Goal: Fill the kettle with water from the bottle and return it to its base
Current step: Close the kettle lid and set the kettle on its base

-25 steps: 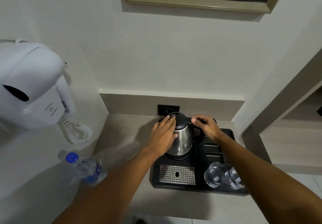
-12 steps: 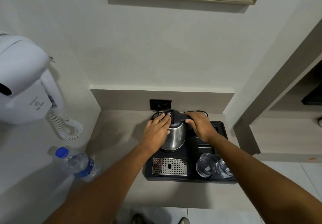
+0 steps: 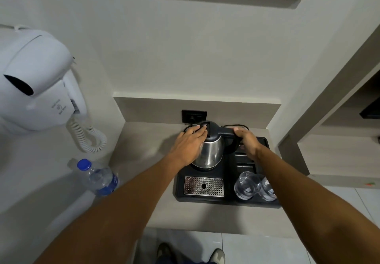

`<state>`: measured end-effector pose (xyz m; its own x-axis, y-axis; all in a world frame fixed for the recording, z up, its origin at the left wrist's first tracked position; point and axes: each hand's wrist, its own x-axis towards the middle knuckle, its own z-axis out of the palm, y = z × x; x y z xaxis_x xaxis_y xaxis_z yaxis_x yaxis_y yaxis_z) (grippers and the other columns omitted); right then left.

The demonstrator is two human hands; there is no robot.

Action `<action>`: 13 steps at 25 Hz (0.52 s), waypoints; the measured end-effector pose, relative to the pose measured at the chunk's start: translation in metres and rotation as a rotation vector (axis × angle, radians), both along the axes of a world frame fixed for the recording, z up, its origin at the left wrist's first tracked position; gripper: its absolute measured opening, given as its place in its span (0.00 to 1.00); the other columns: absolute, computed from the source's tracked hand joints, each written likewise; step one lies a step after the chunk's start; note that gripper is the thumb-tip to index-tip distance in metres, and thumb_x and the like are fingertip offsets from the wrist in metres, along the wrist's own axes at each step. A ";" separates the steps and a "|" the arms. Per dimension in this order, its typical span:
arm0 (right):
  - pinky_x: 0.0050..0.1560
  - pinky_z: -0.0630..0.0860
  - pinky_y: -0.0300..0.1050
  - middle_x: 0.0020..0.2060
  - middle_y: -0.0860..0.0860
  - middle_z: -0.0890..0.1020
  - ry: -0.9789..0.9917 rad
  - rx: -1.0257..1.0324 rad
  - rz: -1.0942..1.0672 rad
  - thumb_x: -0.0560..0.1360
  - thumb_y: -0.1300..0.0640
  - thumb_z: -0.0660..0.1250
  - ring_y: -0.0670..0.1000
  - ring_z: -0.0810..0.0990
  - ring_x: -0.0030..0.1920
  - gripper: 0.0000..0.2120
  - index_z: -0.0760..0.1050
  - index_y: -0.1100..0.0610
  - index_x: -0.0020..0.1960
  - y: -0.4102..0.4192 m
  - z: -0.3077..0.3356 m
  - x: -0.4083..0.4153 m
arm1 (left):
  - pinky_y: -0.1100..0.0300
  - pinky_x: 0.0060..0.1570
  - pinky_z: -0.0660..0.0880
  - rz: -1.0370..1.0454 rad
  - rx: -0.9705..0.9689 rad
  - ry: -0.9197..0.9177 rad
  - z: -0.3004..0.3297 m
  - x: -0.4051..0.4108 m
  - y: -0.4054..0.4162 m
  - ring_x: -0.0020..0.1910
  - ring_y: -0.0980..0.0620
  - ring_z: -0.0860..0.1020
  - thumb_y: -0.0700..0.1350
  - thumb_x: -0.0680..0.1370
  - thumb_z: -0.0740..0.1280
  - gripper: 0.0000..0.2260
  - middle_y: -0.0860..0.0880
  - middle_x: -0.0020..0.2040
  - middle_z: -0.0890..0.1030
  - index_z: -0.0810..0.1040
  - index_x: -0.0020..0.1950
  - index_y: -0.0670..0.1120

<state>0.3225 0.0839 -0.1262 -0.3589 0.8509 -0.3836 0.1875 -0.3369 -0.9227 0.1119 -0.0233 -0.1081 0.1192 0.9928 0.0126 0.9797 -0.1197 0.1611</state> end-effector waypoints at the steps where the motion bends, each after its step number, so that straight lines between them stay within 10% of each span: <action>1: 0.48 0.75 0.49 0.45 0.49 0.85 -0.003 -0.041 0.007 0.80 0.54 0.56 0.53 0.80 0.51 0.16 0.83 0.50 0.49 0.000 0.000 0.001 | 0.44 0.67 0.67 -0.014 -0.007 0.009 0.001 -0.001 0.000 0.76 0.46 0.59 0.42 0.81 0.60 0.22 0.49 0.78 0.62 0.63 0.75 0.46; 13: 0.61 0.75 0.59 0.59 0.61 0.79 -0.149 0.135 -0.128 0.81 0.52 0.60 0.62 0.77 0.62 0.13 0.76 0.57 0.60 -0.007 0.001 -0.012 | 0.43 0.71 0.63 -0.022 -0.111 -0.003 0.006 0.005 -0.005 0.77 0.44 0.53 0.45 0.81 0.63 0.27 0.47 0.80 0.54 0.57 0.77 0.43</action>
